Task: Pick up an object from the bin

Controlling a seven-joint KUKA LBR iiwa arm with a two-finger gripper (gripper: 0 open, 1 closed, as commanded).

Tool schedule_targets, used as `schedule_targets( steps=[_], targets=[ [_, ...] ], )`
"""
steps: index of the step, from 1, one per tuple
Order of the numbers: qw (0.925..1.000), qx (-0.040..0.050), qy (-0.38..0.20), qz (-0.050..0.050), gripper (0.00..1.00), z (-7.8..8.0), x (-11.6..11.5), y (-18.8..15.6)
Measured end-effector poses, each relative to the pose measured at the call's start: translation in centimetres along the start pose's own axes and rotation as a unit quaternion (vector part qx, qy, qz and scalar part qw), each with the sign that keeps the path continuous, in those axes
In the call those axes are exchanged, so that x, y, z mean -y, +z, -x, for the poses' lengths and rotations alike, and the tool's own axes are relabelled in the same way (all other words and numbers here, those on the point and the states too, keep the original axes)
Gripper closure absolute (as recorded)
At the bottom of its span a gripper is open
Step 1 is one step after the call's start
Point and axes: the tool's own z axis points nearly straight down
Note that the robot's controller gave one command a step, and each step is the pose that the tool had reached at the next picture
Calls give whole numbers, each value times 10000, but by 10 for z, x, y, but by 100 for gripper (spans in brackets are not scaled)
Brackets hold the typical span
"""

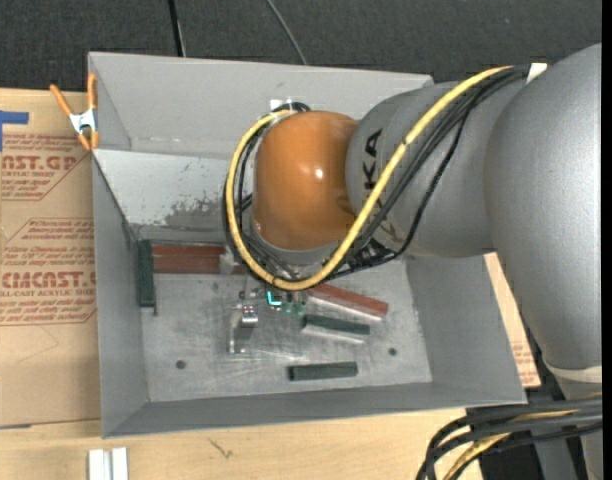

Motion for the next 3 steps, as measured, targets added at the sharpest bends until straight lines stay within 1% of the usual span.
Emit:
schedule_targets(
  steps=[1, 2, 3],
  targets=[
    [10000, 37, 10, 7, 0, 2, 1, -4],
    [9990, 14, -441, 3, 100, 34, 96, 87],
    [9990, 16, -442, 4, 100, 34, 96, 87]
  ],
)
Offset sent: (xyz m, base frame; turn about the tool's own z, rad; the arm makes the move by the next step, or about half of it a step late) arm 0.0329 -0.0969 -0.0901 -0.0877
